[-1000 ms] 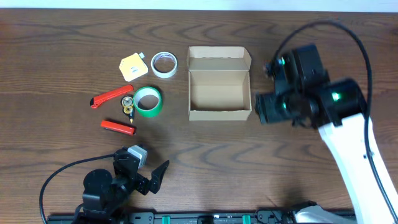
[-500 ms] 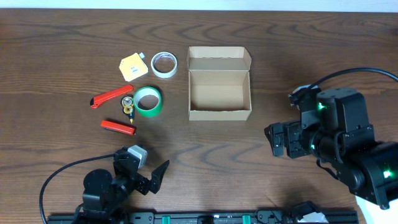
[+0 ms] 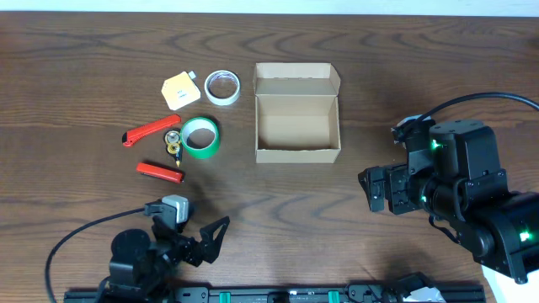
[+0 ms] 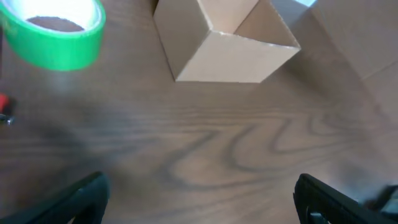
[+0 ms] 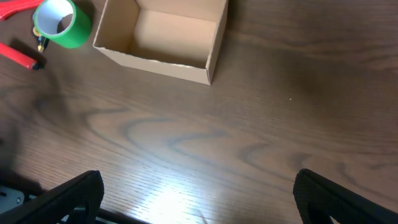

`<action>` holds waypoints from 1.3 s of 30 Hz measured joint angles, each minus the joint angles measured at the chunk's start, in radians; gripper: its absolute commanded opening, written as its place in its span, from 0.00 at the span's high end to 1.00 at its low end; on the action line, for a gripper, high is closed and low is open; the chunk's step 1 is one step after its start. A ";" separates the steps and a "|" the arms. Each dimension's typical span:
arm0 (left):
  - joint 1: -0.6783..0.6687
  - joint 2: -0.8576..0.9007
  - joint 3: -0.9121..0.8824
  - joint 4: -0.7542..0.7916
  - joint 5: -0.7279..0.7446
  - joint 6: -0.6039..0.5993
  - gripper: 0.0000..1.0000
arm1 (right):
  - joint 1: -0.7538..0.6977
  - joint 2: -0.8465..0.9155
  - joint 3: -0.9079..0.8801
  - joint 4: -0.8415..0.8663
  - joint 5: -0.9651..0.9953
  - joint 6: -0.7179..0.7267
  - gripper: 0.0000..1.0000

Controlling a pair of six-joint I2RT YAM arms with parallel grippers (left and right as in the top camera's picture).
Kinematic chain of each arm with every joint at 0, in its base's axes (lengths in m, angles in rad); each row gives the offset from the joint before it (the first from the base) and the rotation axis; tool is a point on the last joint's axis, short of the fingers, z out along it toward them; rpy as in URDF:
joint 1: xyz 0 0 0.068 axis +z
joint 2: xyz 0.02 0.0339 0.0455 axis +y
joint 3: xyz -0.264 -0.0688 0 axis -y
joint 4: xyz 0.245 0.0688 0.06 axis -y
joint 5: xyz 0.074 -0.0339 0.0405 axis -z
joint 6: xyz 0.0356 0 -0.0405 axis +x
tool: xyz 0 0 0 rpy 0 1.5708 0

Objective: Pack container
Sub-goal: 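Reach the left gripper over the green tape roll and grasp it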

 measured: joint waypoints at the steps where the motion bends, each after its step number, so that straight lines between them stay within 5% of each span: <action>1: 0.000 0.019 0.046 -0.037 -0.006 -0.014 0.05 | 0.000 0.000 0.000 0.000 0.000 0.000 0.01; 9: 0.000 0.264 0.430 -0.329 -0.151 0.016 0.05 | 0.000 0.002 0.000 0.000 0.000 0.000 0.01; 17: 0.000 0.676 0.644 -0.420 -0.232 0.140 0.04 | 0.000 0.006 -0.001 0.000 0.000 0.000 0.01; 26: 0.000 1.018 0.799 -0.342 -0.345 0.189 0.05 | 0.000 0.006 -0.001 0.000 0.000 0.000 0.01; 39: 0.000 1.227 0.801 -0.114 -0.359 0.157 0.04 | 0.000 0.006 -0.001 0.000 0.000 0.000 0.01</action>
